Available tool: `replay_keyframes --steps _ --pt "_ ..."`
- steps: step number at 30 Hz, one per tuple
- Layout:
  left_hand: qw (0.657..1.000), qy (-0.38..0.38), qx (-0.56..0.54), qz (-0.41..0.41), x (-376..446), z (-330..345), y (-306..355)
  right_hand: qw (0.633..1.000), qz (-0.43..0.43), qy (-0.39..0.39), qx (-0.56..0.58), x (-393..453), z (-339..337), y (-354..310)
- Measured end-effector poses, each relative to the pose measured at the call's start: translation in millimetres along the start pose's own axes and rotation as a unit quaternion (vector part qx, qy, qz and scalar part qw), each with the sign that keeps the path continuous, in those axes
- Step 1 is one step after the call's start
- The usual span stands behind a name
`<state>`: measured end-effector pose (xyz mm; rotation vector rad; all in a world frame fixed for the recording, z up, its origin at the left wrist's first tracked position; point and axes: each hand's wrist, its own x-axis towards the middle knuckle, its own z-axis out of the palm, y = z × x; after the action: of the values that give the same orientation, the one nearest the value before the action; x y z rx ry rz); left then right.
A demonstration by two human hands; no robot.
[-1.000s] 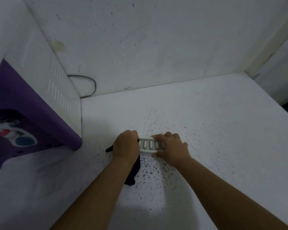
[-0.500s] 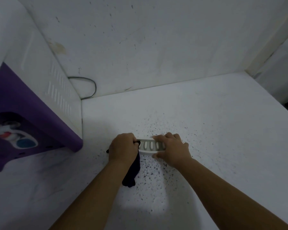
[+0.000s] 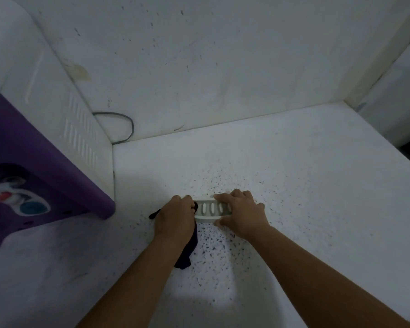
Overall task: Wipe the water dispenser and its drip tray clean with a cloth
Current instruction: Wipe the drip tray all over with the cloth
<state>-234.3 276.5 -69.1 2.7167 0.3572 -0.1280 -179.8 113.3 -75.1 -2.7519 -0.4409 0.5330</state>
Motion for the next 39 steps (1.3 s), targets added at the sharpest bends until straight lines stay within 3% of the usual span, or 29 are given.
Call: replay_keyframes --steps 6,15,23,29,36,39 --pt "0.996 0.003 -0.092 -0.013 17.6 -18.4 7.8 1.0 -0.007 -0.002 -0.013 -1.2 -2.6 -1.7" --pt "0.998 -0.066 0.016 -0.012 26.0 0.5 17.2 1.0 -0.007 0.003 -0.015 -0.2 -0.4 -0.8" --pt "0.999 0.018 -0.024 -0.012 19.5 6.3 17.6 1.0 -0.007 0.007 -0.018 -0.7 0.5 -0.8" --pt "0.999 0.019 0.018 0.044 8.7 11.1 12.3 1.0 -0.01 0.011 -0.016 -0.5 0.6 -0.1" --pt "0.973 -0.029 0.195 0.122 6.0 0.6 9.6 1.0 -0.01 0.008 -0.009 0.5 0.5 0.6" --pt "0.969 -0.047 0.188 0.156 11.3 -1.2 0.9 1.0 -0.009 0.005 -0.01 0.1 0.5 0.5"
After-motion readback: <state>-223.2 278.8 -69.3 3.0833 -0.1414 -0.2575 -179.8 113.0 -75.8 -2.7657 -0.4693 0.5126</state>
